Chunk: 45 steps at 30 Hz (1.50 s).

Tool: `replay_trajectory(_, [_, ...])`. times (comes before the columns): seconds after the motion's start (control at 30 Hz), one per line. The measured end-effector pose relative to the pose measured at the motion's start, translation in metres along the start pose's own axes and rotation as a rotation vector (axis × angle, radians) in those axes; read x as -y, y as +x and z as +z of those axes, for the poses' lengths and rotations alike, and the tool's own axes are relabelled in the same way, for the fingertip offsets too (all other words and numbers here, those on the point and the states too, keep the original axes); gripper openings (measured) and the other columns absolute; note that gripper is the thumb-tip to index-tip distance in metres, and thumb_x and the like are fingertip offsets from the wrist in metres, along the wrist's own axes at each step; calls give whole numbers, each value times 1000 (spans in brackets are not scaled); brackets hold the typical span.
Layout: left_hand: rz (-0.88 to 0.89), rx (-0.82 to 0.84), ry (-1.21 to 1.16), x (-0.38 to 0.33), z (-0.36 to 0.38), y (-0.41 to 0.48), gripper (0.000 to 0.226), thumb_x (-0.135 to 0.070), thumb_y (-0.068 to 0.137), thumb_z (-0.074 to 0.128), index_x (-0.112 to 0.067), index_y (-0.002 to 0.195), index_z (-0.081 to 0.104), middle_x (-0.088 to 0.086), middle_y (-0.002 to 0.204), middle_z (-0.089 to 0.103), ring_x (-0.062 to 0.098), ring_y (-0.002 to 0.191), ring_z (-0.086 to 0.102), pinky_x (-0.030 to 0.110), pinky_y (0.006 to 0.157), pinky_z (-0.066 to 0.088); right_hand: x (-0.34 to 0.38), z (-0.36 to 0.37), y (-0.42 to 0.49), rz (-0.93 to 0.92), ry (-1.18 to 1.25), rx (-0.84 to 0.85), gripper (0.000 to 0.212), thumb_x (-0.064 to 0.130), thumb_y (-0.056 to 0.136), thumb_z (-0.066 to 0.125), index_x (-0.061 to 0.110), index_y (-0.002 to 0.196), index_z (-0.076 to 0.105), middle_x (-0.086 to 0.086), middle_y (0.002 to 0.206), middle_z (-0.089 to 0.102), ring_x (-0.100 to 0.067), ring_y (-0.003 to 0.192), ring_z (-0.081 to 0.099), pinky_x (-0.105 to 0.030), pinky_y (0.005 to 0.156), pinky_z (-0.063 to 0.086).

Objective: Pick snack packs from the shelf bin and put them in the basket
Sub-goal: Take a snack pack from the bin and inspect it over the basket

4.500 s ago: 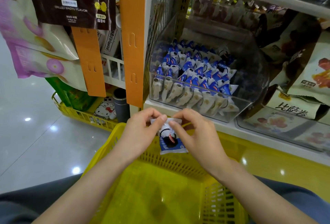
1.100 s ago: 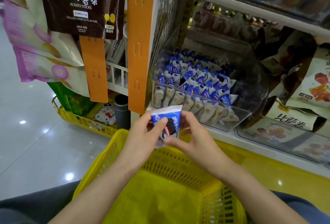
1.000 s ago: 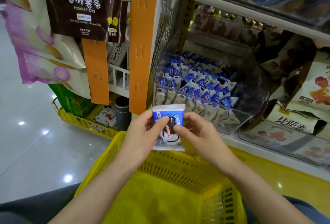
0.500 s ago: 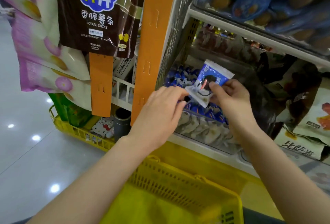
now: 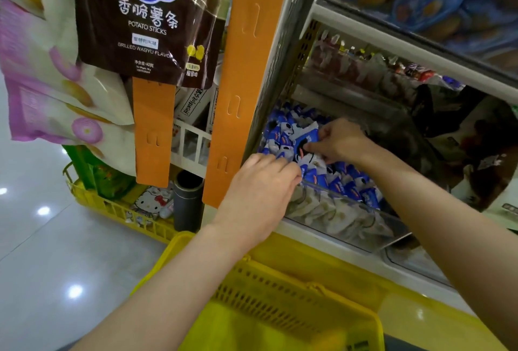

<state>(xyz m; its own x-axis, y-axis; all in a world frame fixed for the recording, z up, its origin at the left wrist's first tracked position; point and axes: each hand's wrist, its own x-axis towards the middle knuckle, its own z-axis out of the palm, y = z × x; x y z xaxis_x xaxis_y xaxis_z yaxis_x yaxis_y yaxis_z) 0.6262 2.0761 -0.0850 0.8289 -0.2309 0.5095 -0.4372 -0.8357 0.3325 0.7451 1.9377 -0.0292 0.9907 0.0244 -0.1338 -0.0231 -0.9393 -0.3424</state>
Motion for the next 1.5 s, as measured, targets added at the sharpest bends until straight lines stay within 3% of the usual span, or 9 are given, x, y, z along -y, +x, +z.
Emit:
replay_trajectory(0.33, [-5, -1, -13, -1, -1, -1, 22, -22, 97, 43, -16, 104, 63, 0, 99, 67, 18, 96, 59, 32, 96, 37, 20, 3, 15, 46, -234, 63, 33, 29, 87, 63, 9, 64, 50, -3, 53, 58, -5, 30, 52, -12, 28, 32])
replay_trajectory(0.57, [-9, -17, -15, -1, 0, -1, 19, -19, 96, 45, -14, 98, 63, 1, 91, 67, 19, 88, 59, 34, 91, 41, 25, 13, 24, 25, -233, 96, 31, 28, 90, 58, 10, 67, 47, 2, 35, 55, -7, 34, 55, -20, 38, 43])
replay_trajectory(0.67, [-13, -16, -11, -2, 0, -1, 19, -18, 95, 46, -14, 97, 64, 1, 91, 67, 20, 87, 60, 34, 89, 41, 15, 17, 23, -61, -263, 69, 36, 36, 89, 58, 15, 67, 40, -2, 57, 57, -15, 59, 60, -24, 55, 43])
replay_trajectory(0.77, [-10, -17, -8, -1, 0, -1, 18, -18, 95, 46, -14, 97, 64, 0, 92, 67, 19, 88, 60, 33, 89, 41, 7, 21, 19, -151, -301, 1, 36, 41, 90, 55, 9, 75, 47, -5, 62, 51, -17, 57, 50, -26, 53, 38])
replay_trajectory(0.97, [-5, -18, 2, -2, 0, -1, 19, -19, 96, 44, -15, 97, 63, 0, 92, 67, 19, 88, 60, 34, 90, 41, -19, 6, 17, -164, 116, -124, 27, 30, 96, 47, 7, 99, 60, -14, 96, 64, -24, 85, 62, -38, 83, 52])
replay_trajectory(1.07, [-7, -20, 16, -2, 1, -1, 21, -19, 95, 43, -14, 96, 64, 0, 90, 67, 19, 86, 60, 34, 89, 42, -32, 7, 19, -90, 182, -69, 16, 20, 94, 52, 8, 88, 61, -11, 99, 62, -17, 81, 60, -29, 73, 53])
replay_trajectory(1.17, [-10, -16, 14, -2, 1, -1, 24, -20, 95, 40, -14, 95, 63, 0, 88, 67, 18, 85, 60, 34, 88, 42, -32, 11, 21, -75, 106, -47, 27, 23, 91, 57, -2, 86, 66, -12, 89, 66, -20, 75, 62, -38, 80, 55])
replay_trajectory(1.33, [-6, -7, 18, -2, 0, -1, 23, -19, 95, 41, -14, 95, 63, 0, 89, 67, 19, 85, 59, 34, 88, 41, -20, 11, 24, -39, -148, -56, 25, 28, 87, 62, 4, 91, 70, -12, 94, 70, -26, 82, 66, -45, 83, 54])
replay_trajectory(1.5, [-14, 29, 27, -3, -1, -1, 24, -21, 98, 36, -16, 103, 59, -1, 98, 64, 18, 95, 54, 28, 93, 28, -24, 13, 22, -56, -79, -109, 25, 17, 88, 56, -5, 93, 68, -22, 96, 69, -32, 81, 67, -50, 80, 54])
